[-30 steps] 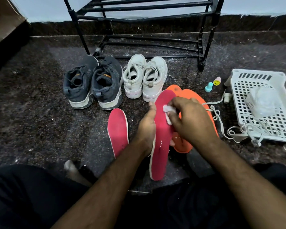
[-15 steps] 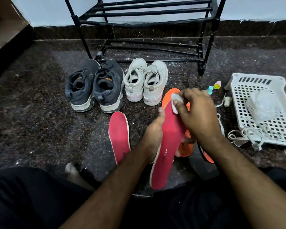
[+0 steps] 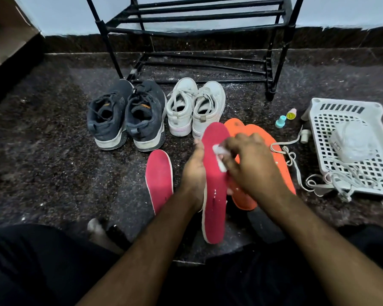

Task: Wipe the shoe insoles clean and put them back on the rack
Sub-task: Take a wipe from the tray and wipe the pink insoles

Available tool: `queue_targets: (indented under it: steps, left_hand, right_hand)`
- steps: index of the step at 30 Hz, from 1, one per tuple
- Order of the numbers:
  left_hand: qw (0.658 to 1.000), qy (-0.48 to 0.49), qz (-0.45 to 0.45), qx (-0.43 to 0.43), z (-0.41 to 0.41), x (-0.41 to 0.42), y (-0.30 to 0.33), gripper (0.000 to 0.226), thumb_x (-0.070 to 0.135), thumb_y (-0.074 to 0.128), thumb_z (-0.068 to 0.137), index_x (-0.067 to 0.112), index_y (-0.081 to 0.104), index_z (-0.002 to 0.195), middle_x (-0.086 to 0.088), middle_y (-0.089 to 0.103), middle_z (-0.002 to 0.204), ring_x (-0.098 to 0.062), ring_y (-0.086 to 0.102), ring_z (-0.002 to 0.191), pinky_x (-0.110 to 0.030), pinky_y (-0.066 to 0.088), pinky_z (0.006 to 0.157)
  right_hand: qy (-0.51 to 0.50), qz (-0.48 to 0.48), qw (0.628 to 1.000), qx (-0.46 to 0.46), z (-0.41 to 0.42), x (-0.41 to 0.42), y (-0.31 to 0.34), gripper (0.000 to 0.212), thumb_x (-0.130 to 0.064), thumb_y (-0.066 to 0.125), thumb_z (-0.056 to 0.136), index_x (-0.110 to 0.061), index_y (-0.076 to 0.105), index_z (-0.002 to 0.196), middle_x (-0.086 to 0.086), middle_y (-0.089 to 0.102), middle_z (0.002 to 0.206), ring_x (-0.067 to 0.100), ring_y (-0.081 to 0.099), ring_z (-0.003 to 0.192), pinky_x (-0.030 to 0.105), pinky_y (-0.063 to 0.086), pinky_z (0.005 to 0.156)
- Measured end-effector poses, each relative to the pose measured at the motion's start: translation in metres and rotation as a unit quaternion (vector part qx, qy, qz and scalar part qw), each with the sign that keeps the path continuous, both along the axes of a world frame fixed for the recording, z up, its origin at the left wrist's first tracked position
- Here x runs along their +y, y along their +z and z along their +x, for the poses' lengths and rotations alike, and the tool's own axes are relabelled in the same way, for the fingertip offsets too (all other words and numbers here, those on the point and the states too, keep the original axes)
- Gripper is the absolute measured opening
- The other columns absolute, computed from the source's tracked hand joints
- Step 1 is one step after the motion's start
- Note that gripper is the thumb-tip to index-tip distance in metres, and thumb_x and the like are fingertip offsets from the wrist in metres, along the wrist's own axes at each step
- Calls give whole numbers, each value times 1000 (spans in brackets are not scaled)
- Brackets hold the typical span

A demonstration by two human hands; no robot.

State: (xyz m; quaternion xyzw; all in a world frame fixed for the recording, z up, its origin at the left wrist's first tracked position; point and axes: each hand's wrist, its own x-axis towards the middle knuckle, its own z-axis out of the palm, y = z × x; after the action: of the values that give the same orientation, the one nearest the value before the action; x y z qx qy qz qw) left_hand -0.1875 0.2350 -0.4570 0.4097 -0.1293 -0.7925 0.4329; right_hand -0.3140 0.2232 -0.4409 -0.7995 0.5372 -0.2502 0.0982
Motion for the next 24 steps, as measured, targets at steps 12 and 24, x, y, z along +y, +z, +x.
queue_targets:
  steps: [12, 24]
  left_hand:
    - [999, 39, -4, 34, 4, -9, -13, 75, 76, 26, 90, 12, 60, 114, -13, 69, 92, -26, 70, 77, -35, 59, 68]
    - [990, 100, -49, -91, 5, -11, -27, 89, 78, 51, 81, 5, 60, 131, -28, 57, 126, -37, 60, 107, -51, 48, 100]
  right_hand:
    - [42, 17, 999, -7, 11, 16, -5, 5, -27, 58, 92, -26, 58, 97, -3, 64, 93, 28, 53, 90, 47, 46, 77]
    - [-4, 21, 999, 46, 20, 35, 2, 12, -24, 52, 82, -23, 55, 93, 2, 66, 80, 31, 57, 85, 41, 41, 72]
